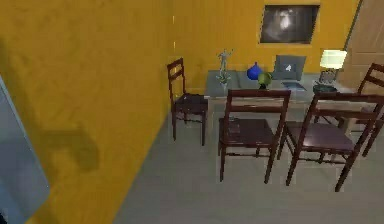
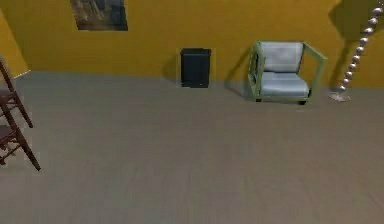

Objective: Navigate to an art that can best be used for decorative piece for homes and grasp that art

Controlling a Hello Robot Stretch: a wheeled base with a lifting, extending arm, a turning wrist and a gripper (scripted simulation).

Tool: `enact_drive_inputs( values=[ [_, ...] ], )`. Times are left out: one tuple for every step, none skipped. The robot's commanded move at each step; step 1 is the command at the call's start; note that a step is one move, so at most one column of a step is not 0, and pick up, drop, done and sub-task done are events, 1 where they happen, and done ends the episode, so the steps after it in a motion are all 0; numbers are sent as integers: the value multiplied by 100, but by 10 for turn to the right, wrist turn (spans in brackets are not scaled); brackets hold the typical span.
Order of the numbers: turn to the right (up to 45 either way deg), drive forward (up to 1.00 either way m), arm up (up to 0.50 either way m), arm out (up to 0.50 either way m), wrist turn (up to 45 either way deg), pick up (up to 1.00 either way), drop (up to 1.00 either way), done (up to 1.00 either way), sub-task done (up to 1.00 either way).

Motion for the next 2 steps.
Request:
enact_drive_inputs(
  values=[
    [0,85,0,0,0,0,0,0,0],
    [-450,0,0,0,0,0,0,0,0]
  ],
)
